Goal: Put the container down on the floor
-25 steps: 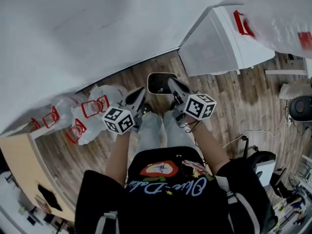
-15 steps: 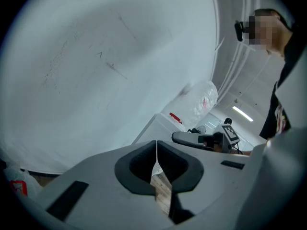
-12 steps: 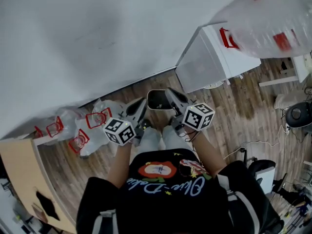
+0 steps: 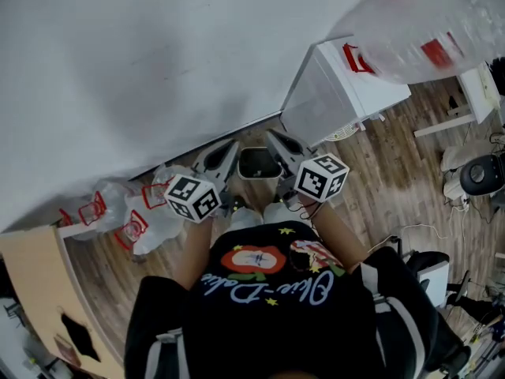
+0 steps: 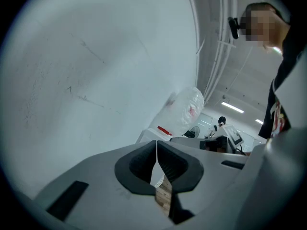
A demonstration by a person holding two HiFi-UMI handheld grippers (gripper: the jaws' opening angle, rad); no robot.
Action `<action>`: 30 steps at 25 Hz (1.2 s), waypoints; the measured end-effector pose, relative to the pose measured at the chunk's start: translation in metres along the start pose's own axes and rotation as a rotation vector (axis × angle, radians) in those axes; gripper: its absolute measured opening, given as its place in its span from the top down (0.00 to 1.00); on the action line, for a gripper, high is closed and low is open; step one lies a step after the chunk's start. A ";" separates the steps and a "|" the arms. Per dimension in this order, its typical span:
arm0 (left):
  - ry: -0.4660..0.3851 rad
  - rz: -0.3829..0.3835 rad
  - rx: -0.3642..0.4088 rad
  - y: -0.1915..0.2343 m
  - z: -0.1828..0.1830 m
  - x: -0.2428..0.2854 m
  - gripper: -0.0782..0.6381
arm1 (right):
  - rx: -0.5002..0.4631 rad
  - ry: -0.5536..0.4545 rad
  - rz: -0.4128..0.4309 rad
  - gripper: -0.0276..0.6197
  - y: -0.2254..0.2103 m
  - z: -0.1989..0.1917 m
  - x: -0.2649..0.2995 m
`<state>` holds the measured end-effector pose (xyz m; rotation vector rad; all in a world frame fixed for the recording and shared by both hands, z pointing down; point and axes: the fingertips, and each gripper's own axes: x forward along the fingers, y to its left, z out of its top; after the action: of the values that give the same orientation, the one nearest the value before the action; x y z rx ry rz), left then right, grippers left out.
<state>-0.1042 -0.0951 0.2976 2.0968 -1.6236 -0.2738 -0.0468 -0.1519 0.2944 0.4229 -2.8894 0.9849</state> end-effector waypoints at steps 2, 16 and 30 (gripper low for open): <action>-0.008 -0.006 0.016 -0.004 0.007 -0.001 0.88 | -0.015 -0.006 0.011 0.96 0.007 0.005 0.000; -0.026 -0.009 0.101 -0.028 0.034 0.008 0.88 | -0.089 -0.017 0.047 0.96 0.022 0.029 -0.004; -0.011 0.001 0.103 -0.039 0.029 0.020 0.88 | -0.140 0.012 0.075 0.96 0.020 0.030 -0.013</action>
<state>-0.0780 -0.1138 0.2564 2.1739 -1.6775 -0.2058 -0.0393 -0.1523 0.2567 0.3002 -2.9591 0.7847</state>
